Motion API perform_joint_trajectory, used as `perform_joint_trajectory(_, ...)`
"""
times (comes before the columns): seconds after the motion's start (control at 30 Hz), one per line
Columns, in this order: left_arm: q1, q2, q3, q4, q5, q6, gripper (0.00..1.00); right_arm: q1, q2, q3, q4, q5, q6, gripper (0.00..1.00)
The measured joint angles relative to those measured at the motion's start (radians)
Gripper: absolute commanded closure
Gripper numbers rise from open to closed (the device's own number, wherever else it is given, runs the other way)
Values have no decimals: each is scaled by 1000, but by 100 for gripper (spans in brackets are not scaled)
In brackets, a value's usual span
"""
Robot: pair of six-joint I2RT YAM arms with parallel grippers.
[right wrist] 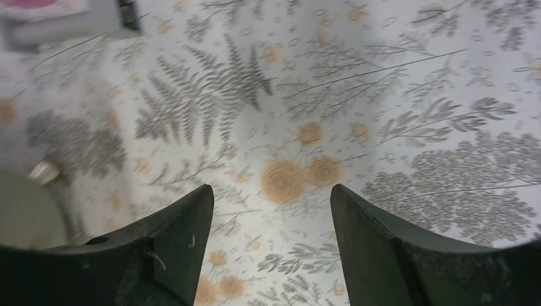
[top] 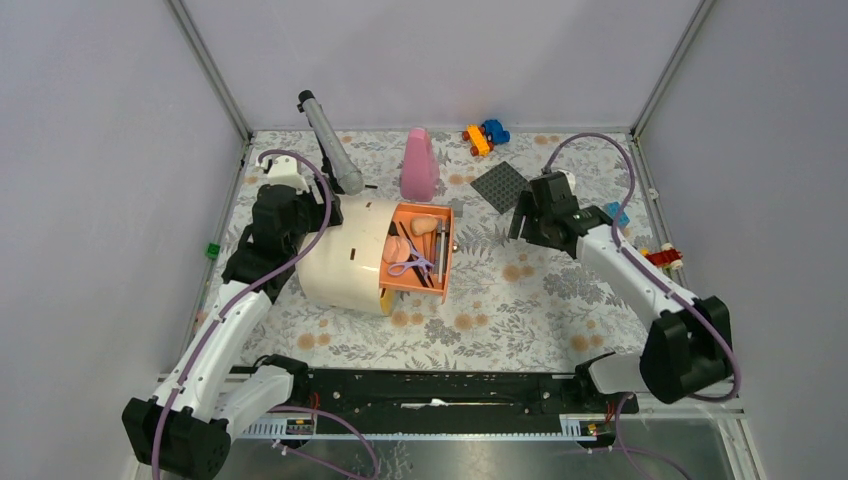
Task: Organize the makeup
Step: Close the drawer in the storage box.
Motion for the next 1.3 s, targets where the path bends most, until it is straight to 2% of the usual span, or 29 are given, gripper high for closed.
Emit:
perform_joint_trajectory(0.23, 0, 6, 0, 6, 10, 0, 27, 15, -177, -29, 42, -249, 20, 27)
perform_joint_trajectory(0.5, 0, 20, 1, 18, 24, 0, 27, 183, -164, 56, 10, -249, 83, 27)
perform_joint_trajectory(0.97, 0, 20, 2, 18, 25, 0, 27, 277, -43, 70, -36, -270, 142, 27)
perform_joint_trajectory(1.3, 0, 20, 2, 17, 25, 0, 27, 277, -41, 71, 60, -390, 207, 27)
